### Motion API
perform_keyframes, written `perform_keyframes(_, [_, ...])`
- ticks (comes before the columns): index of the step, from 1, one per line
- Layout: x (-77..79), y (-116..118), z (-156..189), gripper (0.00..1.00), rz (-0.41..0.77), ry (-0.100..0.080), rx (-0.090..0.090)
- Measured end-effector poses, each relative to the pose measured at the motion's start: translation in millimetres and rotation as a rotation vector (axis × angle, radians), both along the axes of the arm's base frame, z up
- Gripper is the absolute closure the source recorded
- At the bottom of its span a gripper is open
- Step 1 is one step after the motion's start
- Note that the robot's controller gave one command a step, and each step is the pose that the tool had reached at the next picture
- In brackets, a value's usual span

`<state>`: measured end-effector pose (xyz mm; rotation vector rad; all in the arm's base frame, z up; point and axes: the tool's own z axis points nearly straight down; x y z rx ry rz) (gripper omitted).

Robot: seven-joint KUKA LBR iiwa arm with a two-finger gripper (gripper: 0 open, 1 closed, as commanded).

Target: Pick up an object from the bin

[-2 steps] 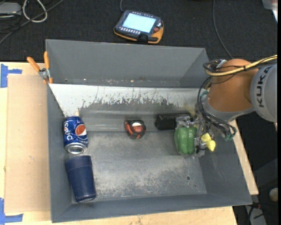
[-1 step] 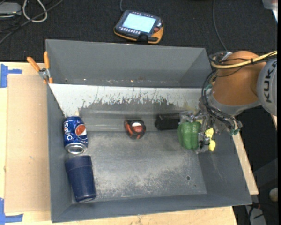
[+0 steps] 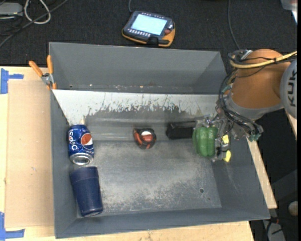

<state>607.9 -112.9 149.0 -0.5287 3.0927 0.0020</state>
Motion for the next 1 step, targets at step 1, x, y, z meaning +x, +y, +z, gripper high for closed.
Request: perform_keyframes(1, [0.0,0.3,13.4,1.00,-0.001,0.000,0.000])
